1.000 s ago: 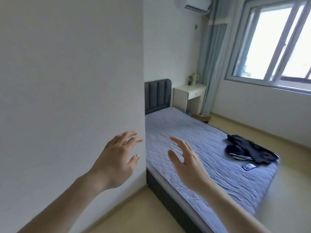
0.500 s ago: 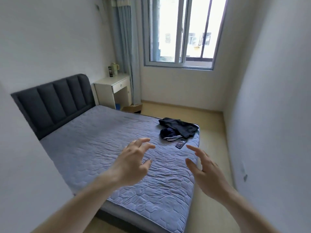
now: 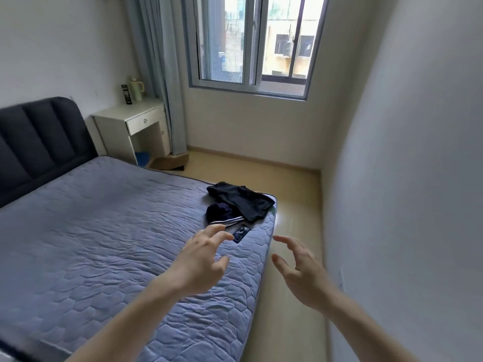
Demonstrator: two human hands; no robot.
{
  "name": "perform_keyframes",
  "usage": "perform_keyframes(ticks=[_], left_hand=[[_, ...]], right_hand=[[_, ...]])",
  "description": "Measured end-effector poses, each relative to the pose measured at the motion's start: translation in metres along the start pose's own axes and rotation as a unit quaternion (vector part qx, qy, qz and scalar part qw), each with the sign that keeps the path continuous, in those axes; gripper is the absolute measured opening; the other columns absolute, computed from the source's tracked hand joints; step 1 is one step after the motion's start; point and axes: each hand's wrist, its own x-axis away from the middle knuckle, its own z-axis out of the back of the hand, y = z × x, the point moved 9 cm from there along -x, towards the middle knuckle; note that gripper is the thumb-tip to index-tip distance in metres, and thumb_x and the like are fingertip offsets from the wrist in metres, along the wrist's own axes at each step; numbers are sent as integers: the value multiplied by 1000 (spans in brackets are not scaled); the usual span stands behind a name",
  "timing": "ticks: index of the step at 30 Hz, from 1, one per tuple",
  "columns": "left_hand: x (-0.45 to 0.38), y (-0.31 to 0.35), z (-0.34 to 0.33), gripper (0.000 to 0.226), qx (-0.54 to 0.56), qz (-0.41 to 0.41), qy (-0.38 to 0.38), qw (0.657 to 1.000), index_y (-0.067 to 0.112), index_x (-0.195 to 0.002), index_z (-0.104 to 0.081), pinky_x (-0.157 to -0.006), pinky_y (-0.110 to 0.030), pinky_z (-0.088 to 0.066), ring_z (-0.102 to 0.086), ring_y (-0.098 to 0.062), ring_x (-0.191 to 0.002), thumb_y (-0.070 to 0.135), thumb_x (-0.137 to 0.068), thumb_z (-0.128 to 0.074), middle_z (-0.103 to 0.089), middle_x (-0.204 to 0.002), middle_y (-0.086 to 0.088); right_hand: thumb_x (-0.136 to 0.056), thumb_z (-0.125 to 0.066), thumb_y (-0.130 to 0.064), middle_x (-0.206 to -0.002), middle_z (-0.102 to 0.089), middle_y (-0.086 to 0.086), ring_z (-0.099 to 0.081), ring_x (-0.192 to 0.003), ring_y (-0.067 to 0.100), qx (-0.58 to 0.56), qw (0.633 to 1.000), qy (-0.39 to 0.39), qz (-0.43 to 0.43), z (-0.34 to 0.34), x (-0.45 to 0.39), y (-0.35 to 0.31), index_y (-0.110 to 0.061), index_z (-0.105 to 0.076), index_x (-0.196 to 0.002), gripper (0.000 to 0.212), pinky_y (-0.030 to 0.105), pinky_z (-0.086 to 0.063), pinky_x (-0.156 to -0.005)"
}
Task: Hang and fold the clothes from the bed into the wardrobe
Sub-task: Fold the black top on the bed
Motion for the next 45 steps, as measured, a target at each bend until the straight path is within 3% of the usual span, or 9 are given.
perform_keyframes(ticks=[8, 13, 17, 23, 30, 35, 38, 42, 45], left_hand=[[-116, -5, -41, 46, 0, 71, -17, 997, 37, -144, -48, -121, -38, -27, -32, -11, -144, 41, -98, -54, -30, -158, 16], [-171, -53, -57, 45, 5, 137, -22, 990, 36, -142, -49, -120, -37, -28, -32, -12, -144, 41, -98, -55, -30, -157, 16], [-230, -97, -73, 45, 19, 174, -21, 984, 38, -141, -49, -120, -38, -30, -34, -12, -143, 42, -97, -54, -30, -157, 17], [-357, -150, -96, 45, 37, 208, -35, 977, 35, -142, -49, -118, -36, -30, -34, -13, -143, 38, -97, -52, -29, -157, 17], [-453, -189, -120, 45, 51, 243, -58, 967, 35, -141, -50, -118, -34, -30, -36, -11, -142, 36, -96, -52, -30, -156, 17], [-508, -238, -152, 42, 71, 320, -63, 943, 33, -140, -52, -116, -32, -32, -38, -15, -140, 32, -97, -53, -32, -155, 14], [-529, -261, -181, 41, 86, 374, -77, 920, 32, -138, -53, -113, -28, -32, -41, -17, -137, 29, -97, -53, -33, -155, 13], [-562, -298, -224, 38, 113, 434, -87, 889, 34, -135, -53, -109, -28, -35, -48, -16, -126, 33, -97, -55, -32, -154, 14], [-581, -328, -263, 38, 109, 458, -103, 876, 34, -134, -54, -110, -29, -36, -47, -15, -129, 34, -97, -55, -33, -153, 15]], right_hand=[[-102, -56, -43, -132, -47, -29, -43, -124, -6, 6, 999, -39, 19, 44, -131, 67, -43, -49, -140, 39, 20, -34, -98], [-102, -56, -44, -143, -47, -20, -43, -132, 1, 15, 994, -107, 23, 21, -222, 91, -37, -49, -144, 43, 25, -37, -106], [-101, -57, -43, -143, -48, -21, -44, -132, 0, 24, 989, -140, 27, 6, -291, 117, -37, -50, -142, 42, 21, -35, -104], [-101, -57, -45, -136, -48, -24, -44, -107, -23, 41, 984, -172, -8, 1, -415, 168, -43, -50, -137, 37, 7, -35, -85], [-101, -58, -42, -140, -50, -18, -44, -120, -4, 58, 974, -216, -29, -21, -529, 216, -34, -51, -141, 42, 18, -35, -98], [-101, -59, -39, -140, -50, -12, -48, -132, 8, 84, 956, -279, -27, -63, -618, 253, -28, -51, -143, 44, 21, -36, -102], [-100, -60, -39, -139, -52, -11, -51, -125, 9, 104, 941, -321, -24, -89, -669, 279, -28, -53, -142, 44, 23, -40, -103], [-98, -62, -33, -134, -57, -8, -53, -108, 4, 113, 930, -349, -21, -142, -755, 331, -27, -60, -134, 37, 18, -38, -91], [-97, -60, -26, -138, -57, -2, -56, -121, 15, 152, 918, -365, -25, -191, -799, 390, -22, -65, -132, 35, 20, -39, -97]])
